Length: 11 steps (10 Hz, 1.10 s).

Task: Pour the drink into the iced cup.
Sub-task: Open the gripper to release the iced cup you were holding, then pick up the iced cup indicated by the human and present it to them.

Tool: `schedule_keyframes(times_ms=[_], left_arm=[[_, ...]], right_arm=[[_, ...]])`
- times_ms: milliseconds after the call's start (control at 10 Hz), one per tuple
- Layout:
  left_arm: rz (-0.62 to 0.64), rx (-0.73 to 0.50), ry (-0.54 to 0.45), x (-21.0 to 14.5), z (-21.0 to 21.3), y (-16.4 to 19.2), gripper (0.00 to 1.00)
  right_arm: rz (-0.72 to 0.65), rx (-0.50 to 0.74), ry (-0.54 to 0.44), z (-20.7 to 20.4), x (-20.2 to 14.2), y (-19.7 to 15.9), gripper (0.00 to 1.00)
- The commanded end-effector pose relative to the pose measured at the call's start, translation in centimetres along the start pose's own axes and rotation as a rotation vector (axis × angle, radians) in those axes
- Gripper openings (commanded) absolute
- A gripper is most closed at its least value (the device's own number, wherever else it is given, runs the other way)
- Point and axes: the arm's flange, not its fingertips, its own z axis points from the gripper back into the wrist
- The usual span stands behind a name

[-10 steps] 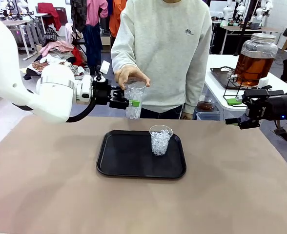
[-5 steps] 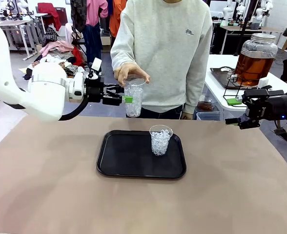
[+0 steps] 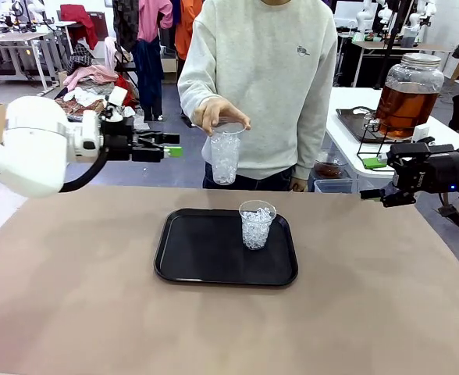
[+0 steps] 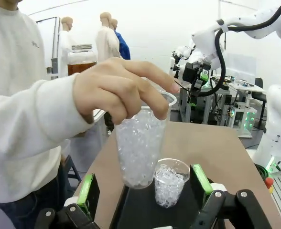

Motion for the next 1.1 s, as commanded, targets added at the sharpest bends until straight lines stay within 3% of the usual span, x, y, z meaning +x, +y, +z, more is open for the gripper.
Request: schedule_keyframes(times_ms=[0, 300, 1000], left_arm=[[-0.005, -0.001, -0.004, 0.8, 2.8, -0.4, 1.0], [-0.002, -0.01, 0.016, 0.8, 5.5, 0.3, 1.0], [-0.019, 0.016, -0.003, 0.8, 4.3, 0.4, 1.0]], right_arm=[[0.001, -0.002, -0.006, 0.1, -0.1, 0.2, 1.0], [0.001, -0.002, -0.006, 0.1, -0.1, 0.2, 1.0], [0.001, -0.002, -0.006, 0.1, -0.1, 0.2, 1.0]])
